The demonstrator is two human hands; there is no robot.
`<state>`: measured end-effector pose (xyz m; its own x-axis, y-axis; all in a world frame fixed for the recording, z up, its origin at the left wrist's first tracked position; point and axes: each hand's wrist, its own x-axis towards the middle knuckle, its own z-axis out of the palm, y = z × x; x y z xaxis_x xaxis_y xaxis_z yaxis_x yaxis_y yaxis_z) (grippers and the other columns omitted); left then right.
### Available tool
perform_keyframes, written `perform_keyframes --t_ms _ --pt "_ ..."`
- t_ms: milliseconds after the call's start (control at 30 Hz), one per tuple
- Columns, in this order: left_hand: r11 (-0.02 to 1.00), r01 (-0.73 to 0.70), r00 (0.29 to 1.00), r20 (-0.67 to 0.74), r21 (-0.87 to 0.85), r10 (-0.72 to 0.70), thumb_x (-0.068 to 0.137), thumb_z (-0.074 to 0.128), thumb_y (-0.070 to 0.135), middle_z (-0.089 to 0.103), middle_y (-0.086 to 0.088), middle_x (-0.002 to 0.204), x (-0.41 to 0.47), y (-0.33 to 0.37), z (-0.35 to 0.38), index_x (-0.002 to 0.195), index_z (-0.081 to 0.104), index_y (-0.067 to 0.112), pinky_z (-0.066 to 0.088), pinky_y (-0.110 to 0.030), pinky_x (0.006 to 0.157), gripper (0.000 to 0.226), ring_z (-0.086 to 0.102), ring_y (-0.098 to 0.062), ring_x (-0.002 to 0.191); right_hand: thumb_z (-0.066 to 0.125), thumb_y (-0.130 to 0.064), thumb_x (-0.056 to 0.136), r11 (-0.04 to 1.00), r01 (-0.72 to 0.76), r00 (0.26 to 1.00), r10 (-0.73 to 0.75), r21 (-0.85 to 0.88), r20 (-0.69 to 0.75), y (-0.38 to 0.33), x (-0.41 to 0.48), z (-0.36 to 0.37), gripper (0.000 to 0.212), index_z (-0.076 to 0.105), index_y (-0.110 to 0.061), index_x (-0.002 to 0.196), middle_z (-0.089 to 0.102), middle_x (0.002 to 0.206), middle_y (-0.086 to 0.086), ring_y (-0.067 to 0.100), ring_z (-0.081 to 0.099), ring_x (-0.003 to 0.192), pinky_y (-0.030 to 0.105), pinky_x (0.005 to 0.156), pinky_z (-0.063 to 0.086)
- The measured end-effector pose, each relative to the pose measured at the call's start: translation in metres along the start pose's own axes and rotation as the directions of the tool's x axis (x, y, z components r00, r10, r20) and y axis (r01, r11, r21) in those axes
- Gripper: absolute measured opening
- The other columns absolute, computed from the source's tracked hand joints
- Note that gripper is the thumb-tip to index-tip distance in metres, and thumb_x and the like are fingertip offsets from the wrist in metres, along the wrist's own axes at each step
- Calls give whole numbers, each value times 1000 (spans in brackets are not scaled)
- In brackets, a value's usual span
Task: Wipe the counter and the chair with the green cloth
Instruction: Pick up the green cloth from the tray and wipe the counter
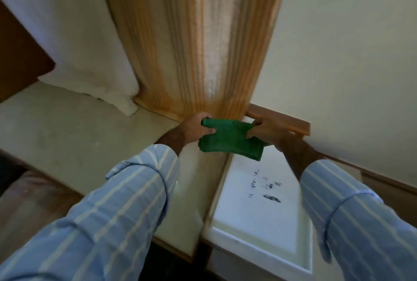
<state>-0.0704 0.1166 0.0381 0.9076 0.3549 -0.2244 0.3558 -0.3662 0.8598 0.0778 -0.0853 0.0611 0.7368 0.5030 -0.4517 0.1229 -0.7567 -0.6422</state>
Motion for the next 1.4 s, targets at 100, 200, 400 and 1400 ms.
perform_keyframes --t_ms 100,200,400,1400 --pt "981 60 990 -112 -183 -81 88 73 3 71 -22 106 -24 -20 -74 101 67 -1 58 -51 89 16 69 -35 98 80 -6 89 966 37 996 -56 257 65 -67 3 29 33 70 1 119 75 122 19 34 72 110 46 92 62" --pt "938 42 956 -259 -345 -138 83 77 -1 73 -22 103 -60 -45 -153 97 70 0 60 -50 85 16 71 -35 94 83 -8 87 942 103 984 -143 320 105 -143 5 75 20 72 -8 105 75 110 11 19 71 88 31 68 59" --pt "916 1 860 -467 -400 -205 84 76 0 71 -27 106 -114 -111 -270 106 68 -6 63 -42 78 25 71 -39 97 88 -7 81 905 200 962 -254 375 101 -259 7 177 15 75 -9 88 76 85 5 16 73 71 18 46 56" --pt "692 462 859 -474 555 -194 104 30 52 32 -13 161 -70 -421 -262 152 38 8 24 -46 122 66 28 -29 149 43 -33 110 492 678 682 -697 -545 219 -251 240 512 48 51 -11 152 45 163 12 31 39 154 48 128 30"
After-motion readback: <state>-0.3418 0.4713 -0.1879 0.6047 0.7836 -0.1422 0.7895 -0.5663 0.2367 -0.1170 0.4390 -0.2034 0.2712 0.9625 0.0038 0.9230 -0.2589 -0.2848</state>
